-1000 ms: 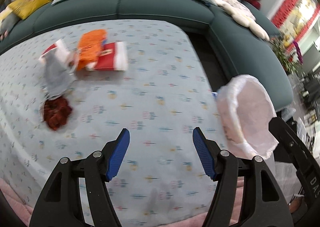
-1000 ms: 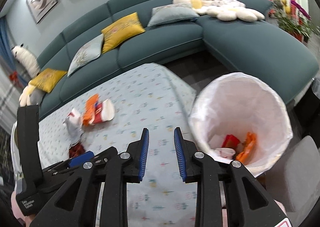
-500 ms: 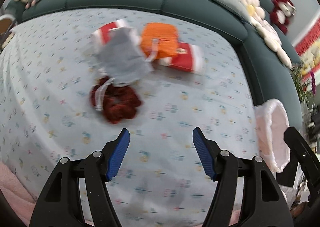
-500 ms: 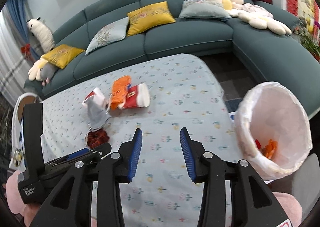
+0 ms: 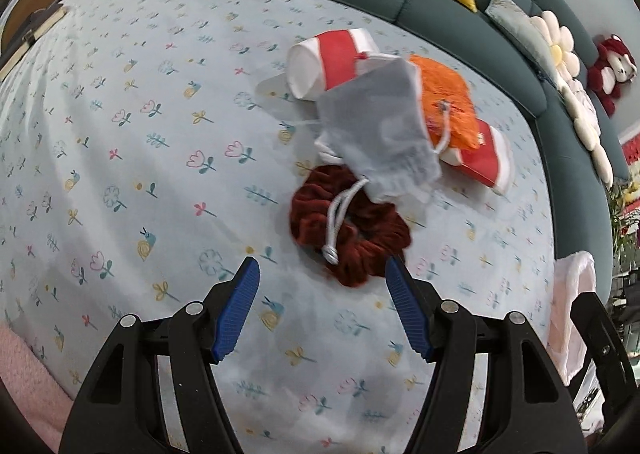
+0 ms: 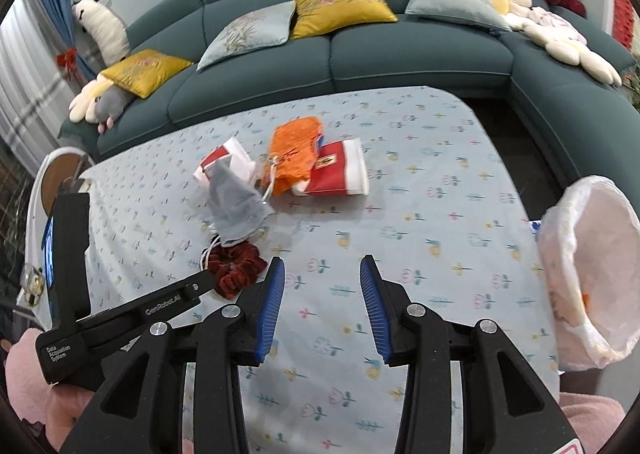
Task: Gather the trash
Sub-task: 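Grasp the dark red scrunchie with the left tool while the right tool grasps the grey pouch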
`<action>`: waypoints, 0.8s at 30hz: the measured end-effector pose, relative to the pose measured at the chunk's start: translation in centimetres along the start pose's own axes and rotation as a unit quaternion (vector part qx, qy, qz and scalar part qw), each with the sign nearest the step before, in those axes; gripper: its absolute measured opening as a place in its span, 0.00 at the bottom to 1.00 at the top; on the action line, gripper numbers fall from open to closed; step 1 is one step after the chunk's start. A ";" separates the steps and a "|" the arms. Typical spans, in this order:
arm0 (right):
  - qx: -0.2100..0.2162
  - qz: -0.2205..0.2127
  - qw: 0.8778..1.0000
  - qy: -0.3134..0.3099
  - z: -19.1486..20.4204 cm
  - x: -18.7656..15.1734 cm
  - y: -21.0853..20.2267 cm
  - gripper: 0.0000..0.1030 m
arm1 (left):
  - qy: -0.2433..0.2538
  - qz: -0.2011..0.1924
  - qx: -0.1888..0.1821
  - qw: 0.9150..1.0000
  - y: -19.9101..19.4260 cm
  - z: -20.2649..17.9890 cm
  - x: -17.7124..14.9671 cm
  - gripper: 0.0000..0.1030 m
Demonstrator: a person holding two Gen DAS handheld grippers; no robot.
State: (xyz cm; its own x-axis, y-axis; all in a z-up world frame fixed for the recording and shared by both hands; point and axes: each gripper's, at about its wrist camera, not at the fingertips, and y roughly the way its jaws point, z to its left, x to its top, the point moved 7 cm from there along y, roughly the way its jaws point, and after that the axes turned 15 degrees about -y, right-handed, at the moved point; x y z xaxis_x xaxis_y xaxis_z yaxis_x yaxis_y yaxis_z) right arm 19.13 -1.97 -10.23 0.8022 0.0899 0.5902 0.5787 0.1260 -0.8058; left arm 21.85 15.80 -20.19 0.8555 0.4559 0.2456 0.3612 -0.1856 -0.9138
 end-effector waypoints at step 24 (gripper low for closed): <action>0.048 0.079 0.996 -0.007 4.9 4.0 13.8 0.38 | 0.024 0.040 -0.038 0.998 4.2 -0.2 3.2 0.31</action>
State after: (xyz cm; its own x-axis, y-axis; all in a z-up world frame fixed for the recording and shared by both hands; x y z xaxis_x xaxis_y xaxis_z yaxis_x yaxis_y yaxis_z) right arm 29.62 4.97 -18.75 0.8793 0.1302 0.4582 0.4288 0.2023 -0.8804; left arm 26.16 16.26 -23.16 0.8984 0.3959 0.1903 0.3173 -0.2851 -0.9045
